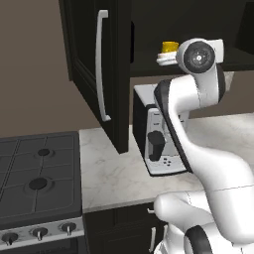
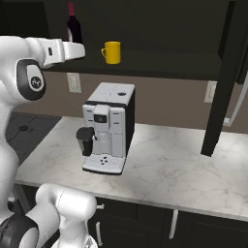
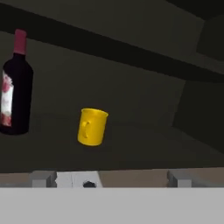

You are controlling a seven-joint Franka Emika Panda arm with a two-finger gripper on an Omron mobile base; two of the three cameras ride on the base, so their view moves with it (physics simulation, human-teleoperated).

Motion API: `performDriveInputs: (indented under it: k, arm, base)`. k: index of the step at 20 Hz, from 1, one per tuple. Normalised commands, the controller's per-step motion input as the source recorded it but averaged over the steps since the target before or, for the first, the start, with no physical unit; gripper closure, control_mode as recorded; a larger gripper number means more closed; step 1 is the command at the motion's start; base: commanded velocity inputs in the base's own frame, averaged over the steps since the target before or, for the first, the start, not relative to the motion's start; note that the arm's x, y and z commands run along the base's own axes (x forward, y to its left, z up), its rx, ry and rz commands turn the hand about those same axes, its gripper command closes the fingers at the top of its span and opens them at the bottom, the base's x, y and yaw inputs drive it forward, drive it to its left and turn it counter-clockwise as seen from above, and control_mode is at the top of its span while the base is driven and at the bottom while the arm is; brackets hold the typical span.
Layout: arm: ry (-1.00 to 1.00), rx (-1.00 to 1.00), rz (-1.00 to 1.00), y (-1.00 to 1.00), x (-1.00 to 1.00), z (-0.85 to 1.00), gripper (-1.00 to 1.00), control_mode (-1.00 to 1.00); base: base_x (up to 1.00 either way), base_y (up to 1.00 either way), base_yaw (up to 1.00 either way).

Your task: Open the cabinet directly in front. Then move the wine and the mug to the dining counter with the candle on it.

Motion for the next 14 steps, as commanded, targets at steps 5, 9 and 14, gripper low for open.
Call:
performDriveInputs:
  k: [5,9,14]
  arm:
    - [0.20,0.00,0.00,0.00,0.22,0.00,-1.00,-1.00]
    - [0.00,0.00,0.00,0.00,0.00,-0.06,-1.00,-1.00]
    - [-0.01,0.00,0.00,0.00,0.00,-0.32,-1.00,-1.00]
  base:
    - [0.00,0.00,0.00]
    - [0.00,0.00,0.00]
    - [0.00,0.00,0.00]
